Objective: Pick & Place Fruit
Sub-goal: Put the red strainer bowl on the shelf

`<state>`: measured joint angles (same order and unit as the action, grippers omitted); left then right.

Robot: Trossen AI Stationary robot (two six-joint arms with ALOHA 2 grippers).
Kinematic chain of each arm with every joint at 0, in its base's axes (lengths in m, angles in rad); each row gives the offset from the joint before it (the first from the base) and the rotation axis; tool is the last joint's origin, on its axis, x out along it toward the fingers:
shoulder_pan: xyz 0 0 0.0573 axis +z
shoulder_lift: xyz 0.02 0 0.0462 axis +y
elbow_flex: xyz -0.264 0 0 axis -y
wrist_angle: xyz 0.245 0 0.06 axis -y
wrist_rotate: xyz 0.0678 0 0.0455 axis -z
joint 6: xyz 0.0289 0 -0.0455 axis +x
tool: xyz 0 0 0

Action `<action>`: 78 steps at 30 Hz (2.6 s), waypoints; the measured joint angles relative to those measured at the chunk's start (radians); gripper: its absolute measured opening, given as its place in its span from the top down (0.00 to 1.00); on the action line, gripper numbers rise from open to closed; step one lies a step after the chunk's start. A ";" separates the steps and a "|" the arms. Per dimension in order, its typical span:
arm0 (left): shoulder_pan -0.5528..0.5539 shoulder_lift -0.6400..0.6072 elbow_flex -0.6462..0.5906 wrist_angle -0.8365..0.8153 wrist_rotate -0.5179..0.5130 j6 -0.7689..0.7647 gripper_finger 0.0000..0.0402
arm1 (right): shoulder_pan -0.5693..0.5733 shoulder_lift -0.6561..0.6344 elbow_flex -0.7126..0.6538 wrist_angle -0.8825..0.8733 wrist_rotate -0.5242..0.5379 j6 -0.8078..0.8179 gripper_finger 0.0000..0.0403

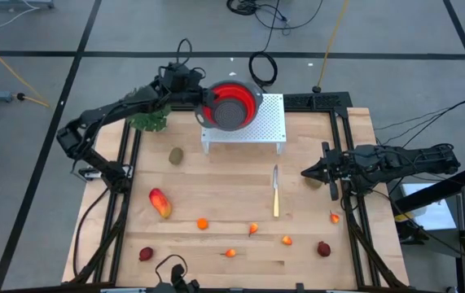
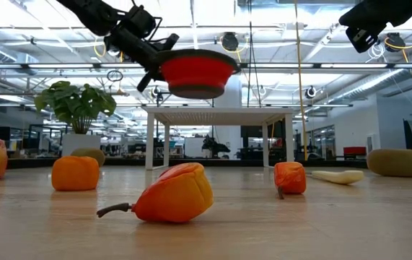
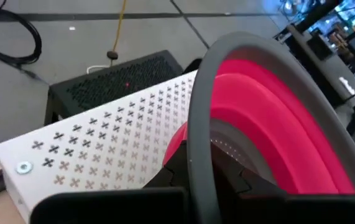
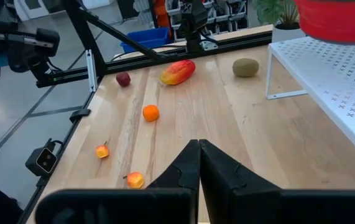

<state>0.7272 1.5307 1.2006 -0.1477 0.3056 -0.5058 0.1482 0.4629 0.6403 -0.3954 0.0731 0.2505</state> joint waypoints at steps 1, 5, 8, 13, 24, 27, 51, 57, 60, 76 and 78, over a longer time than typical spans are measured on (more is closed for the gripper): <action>0.002 0.000 -0.002 -0.003 0.005 0.003 0.96 | 0.000 0.000 0.000 0.000 0.000 -0.001 1.00; 0.002 0.000 -0.024 0.001 0.011 0.006 0.96 | 0.000 0.000 0.000 0.000 0.000 -0.001 1.00; 0.002 0.000 -0.046 -0.009 0.009 0.005 0.96 | 0.000 0.000 0.000 0.000 0.000 -0.001 1.00; 0.004 0.000 -0.048 0.006 0.008 0.010 0.96 | 0.000 0.000 0.000 0.000 0.002 -0.001 1.00; 0.004 0.000 -0.048 0.011 0.008 0.039 0.96 | 0.000 0.000 0.000 0.001 0.003 -0.001 1.00; 0.004 0.000 -0.048 0.011 0.008 0.040 0.96 | 0.000 0.000 0.000 0.001 0.003 -0.001 1.00; -0.010 0.001 -0.048 0.012 -0.019 0.051 0.95 | 0.000 0.000 0.000 0.002 0.003 -0.001 1.00; -0.011 0.001 -0.048 -0.033 -0.042 0.052 0.94 | 0.000 0.000 0.000 0.002 0.003 -0.001 1.00; -0.011 0.001 -0.048 -0.033 -0.045 0.052 0.93 | 0.000 0.000 0.000 0.002 0.003 -0.001 1.00; -0.011 0.001 -0.048 -0.006 -0.070 0.084 0.93 | 0.000 0.000 0.000 0.009 0.003 -0.001 1.00; -0.011 0.001 -0.048 0.004 -0.070 0.084 0.93 | 0.000 0.000 0.000 0.021 0.003 -0.001 1.00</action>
<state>0.7166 1.5318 1.1526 -0.1438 0.2352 -0.4217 0.1482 0.4631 0.6403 -0.3744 0.0765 0.2497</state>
